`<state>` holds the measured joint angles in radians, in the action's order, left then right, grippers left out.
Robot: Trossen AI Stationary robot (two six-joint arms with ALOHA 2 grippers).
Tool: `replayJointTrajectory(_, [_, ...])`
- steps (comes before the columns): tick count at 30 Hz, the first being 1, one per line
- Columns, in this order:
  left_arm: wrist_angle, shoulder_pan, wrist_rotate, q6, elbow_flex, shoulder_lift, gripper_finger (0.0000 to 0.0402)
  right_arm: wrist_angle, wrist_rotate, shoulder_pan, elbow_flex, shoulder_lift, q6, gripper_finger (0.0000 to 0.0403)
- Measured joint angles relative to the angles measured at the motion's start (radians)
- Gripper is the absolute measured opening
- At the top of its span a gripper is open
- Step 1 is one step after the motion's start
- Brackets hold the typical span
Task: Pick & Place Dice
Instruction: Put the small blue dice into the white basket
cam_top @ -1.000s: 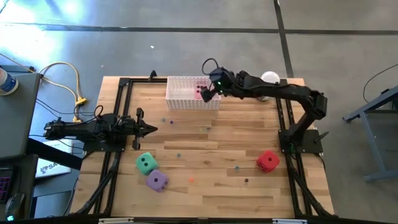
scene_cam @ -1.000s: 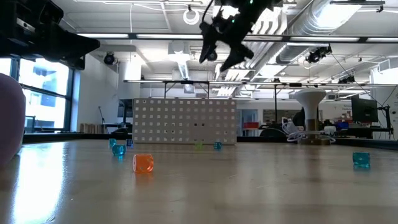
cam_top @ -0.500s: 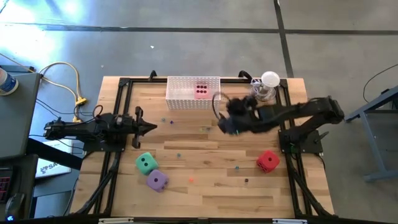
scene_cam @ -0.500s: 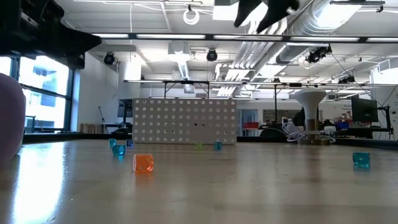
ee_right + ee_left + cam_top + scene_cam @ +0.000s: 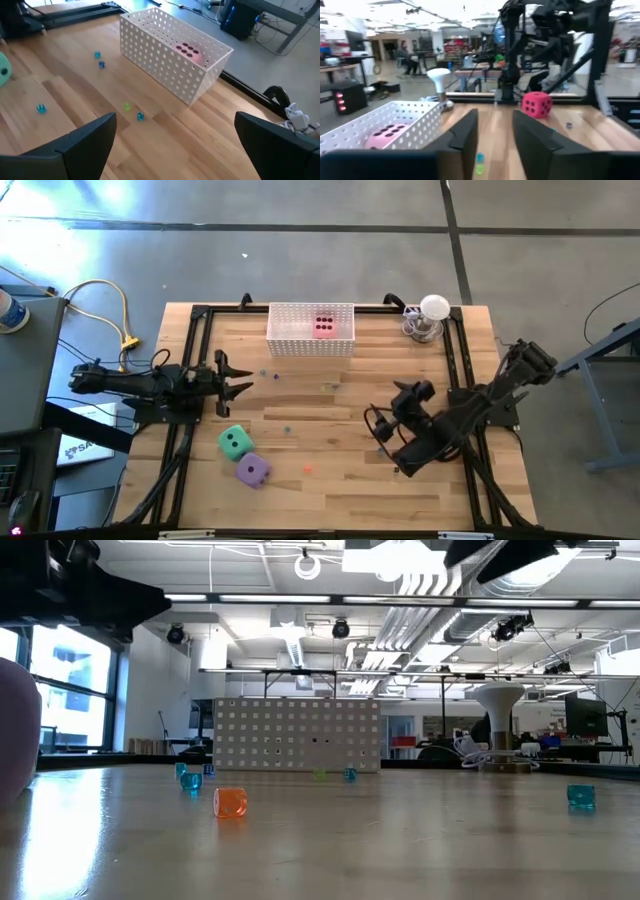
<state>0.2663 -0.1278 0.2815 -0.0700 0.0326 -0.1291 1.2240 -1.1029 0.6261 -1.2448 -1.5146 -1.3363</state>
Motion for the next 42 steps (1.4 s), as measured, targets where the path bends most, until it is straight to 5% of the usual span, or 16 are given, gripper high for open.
replayJointTrajectory(5, [0.143,-0.002,0.009,-0.020,0.001,-0.079,0.0178,0.000,-0.032,0.030,0.089,0.000,-0.104,0.0396])
replayJointTrajectory(18, [0.222,-0.002,0.009,0.060,0.002,-0.183,0.0183,-0.008,-0.185,0.038,0.289,0.000,-0.293,0.0396])
replayJointTrajectory(33, [0.221,-0.001,0.064,0.042,0.003,-0.190,0.0184,-0.007,-0.466,0.015,0.287,0.005,-0.121,0.0396])
replayJointTrajectory(42, [0.221,-0.001,0.063,0.049,0.004,-0.190,0.0184,-0.046,-0.437,-0.057,0.171,0.006,0.032,0.0396])
